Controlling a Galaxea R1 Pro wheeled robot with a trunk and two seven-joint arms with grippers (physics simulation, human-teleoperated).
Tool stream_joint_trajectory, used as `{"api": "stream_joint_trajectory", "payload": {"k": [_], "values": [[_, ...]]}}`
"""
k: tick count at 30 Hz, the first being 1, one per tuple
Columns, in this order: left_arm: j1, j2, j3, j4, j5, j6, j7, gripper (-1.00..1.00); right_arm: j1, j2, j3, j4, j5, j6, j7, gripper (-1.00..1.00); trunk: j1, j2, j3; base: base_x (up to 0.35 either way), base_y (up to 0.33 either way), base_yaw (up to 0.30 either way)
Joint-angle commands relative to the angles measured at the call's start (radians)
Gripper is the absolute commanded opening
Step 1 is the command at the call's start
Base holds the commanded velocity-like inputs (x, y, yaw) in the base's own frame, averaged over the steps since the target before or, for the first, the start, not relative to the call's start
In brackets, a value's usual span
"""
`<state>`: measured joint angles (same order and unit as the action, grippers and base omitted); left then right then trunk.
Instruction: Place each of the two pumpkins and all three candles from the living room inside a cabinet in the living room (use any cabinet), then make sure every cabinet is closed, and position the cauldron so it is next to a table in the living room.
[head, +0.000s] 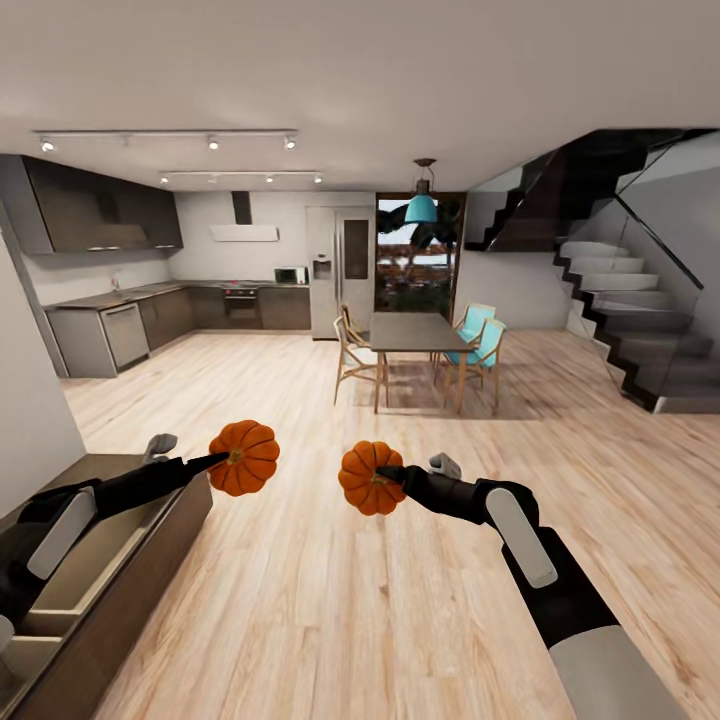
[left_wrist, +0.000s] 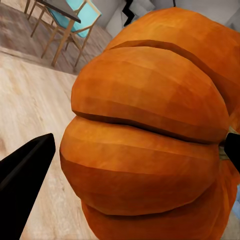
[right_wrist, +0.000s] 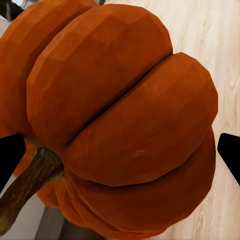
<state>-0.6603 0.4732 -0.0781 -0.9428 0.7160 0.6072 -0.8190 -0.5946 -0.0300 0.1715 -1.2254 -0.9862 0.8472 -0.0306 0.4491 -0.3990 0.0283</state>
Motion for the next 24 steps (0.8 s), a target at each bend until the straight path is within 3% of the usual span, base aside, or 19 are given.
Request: {"api": "stream_joint_trajectory", "payload": {"k": [1,13,24], "values": [[-0.001,0.001,-0.002,0.000,0.016,0.009,0.000,-1.00,-0.001,-0.001,0.001,-0.001,-0.014,0.001,-0.003,-1.00,0.001,-0.001,0.000,0.330,-0.083,0.000],[-0.001,0.001,-0.002,-0.001,0.016,0.009,0.000,-1.00,-0.001,-0.001,-0.004,0.000,-0.014,0.001,-0.003,-1.00,0.001,-0.001,0.000,0.328,-0.086,0.000],[-0.001,0.001,-0.002,0.000,0.016,0.009,0.000,-1.00,0.001,-0.001,-0.042,0.000,-0.014,0.001,-0.002,-1.00,0.001,-0.001,0.000,0.326,-0.088,0.000]]}}
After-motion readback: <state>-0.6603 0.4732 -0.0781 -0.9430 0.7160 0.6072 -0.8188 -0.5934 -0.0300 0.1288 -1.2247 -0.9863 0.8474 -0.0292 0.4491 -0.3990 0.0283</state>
